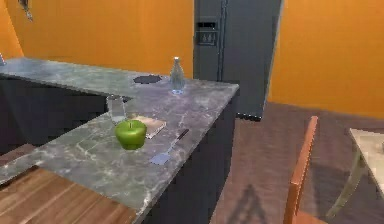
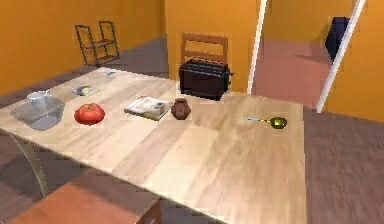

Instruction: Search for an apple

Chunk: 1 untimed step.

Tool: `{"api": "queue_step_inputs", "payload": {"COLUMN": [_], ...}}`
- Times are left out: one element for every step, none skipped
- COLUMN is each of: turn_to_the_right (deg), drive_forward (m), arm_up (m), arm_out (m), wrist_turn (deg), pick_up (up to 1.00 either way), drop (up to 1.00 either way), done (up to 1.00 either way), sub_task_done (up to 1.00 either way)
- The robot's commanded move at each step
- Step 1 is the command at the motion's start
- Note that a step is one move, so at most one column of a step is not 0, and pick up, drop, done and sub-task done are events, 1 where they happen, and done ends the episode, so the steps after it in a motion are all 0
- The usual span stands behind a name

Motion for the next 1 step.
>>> {"api": "queue_step_inputs", "payload": {"turn_to_the_right": [33.0], "drive_forward": [0.00], "arm_up": [0.00], "arm_out": [0.00], "wrist_turn": [0.0], "pick_up": [0.00], "drop": [0.00], "done": [0.00], "sub_task_done": [0.00]}}
